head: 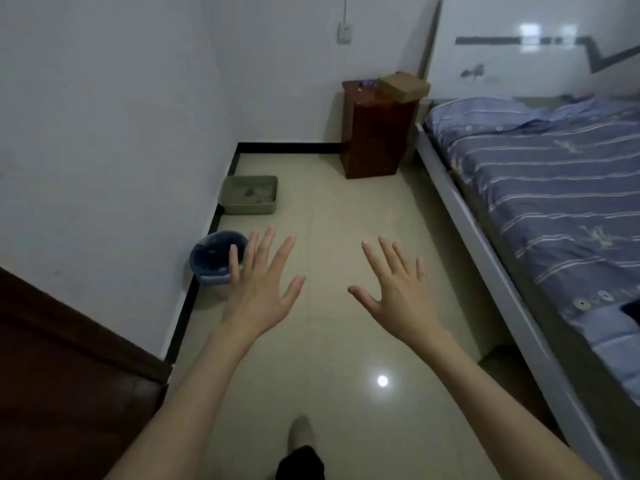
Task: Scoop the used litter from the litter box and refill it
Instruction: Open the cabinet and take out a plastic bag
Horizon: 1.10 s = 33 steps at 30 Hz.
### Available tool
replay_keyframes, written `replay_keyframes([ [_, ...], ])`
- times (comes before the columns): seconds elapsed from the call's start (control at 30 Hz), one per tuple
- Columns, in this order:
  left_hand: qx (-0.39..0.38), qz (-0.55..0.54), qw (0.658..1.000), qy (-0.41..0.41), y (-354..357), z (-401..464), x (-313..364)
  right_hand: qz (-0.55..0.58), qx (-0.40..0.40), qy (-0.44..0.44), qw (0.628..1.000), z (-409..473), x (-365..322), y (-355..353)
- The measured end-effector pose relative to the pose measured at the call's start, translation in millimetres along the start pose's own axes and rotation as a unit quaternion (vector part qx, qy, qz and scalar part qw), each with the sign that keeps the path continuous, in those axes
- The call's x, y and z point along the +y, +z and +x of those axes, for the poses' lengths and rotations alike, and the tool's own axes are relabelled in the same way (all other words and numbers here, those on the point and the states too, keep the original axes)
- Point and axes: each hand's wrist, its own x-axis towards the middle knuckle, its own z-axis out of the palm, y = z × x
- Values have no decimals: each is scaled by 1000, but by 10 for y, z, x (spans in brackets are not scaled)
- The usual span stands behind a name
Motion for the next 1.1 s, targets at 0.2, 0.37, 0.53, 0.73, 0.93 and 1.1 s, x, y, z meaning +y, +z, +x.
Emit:
replay_keyframes([
  [0.2, -42, -8, 999, -7, 455, 536, -219, -10, -25, 24, 999, 676, 250, 267],
  [0.37, -70, -17, 997, -23, 716, 1274, -481, -4, -42, 44, 998, 1411, 327, 361],
  [0.53, -90, -29, 996, -5, 808, 1960, -530, 1, -47, 72, 996, 2010, 452, 365],
  [0.73, -107, -32, 994, -4, 956, 2726, -570, 13, -47, 93, 994, 2742, 671, 352],
  [0.93, -109, -31, 994, -3, 1232, 3672, -500, 12, -59, 92, 994, 3593, 1079, 369],
  [1.1, -116, -23, 993, -12, 1383, 4529, -299, 25, -72, 78, 994, 4440, 1486, 310],
])
